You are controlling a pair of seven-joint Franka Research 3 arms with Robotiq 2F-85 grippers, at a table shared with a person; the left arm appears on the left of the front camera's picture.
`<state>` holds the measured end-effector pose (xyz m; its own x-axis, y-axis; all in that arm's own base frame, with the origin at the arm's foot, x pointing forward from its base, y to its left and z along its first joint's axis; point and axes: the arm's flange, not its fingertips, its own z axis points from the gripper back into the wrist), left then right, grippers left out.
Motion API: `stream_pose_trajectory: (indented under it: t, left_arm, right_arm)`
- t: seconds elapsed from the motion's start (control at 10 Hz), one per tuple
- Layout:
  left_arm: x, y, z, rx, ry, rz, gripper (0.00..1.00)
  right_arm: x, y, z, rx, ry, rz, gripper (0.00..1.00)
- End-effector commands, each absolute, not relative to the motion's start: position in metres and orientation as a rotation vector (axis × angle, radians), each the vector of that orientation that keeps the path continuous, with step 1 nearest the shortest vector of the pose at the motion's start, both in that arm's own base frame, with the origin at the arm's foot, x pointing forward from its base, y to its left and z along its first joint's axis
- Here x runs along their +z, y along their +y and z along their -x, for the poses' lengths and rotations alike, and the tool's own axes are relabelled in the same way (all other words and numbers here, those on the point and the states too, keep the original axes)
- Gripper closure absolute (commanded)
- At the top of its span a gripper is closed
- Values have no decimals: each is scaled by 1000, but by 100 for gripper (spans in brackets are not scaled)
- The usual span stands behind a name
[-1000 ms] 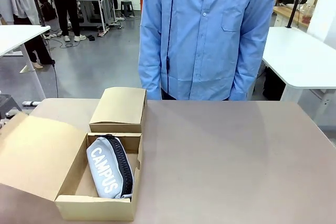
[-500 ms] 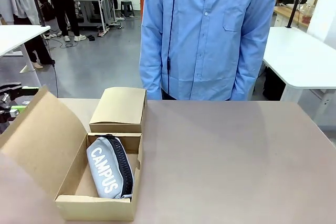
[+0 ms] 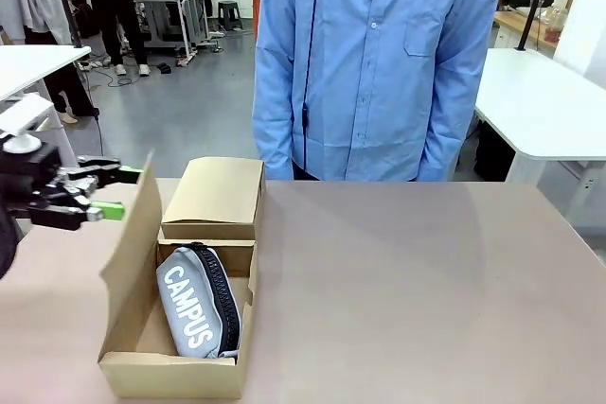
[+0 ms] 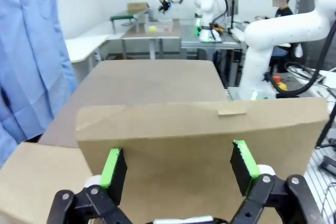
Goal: Place items inside the box.
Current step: Close the lid of the Mailer Box closest to the robot.
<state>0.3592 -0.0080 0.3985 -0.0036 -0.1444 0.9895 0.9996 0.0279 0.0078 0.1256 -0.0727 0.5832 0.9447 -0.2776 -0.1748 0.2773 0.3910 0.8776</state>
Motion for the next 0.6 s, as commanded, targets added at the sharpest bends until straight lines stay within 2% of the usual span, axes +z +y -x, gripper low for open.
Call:
stream_pose_trajectory:
  t: [0.0,0.5]
  left_arm:
    - [364,-61,-281,-1291,-1115,1054,0]
    - [307,-102,-253,-1438,-923,985,0]
  right_arm:
    - [587,-73,-120,-329,-12,-1121,0]
    - [587,-73,-120,-329,-12,-1121,0]
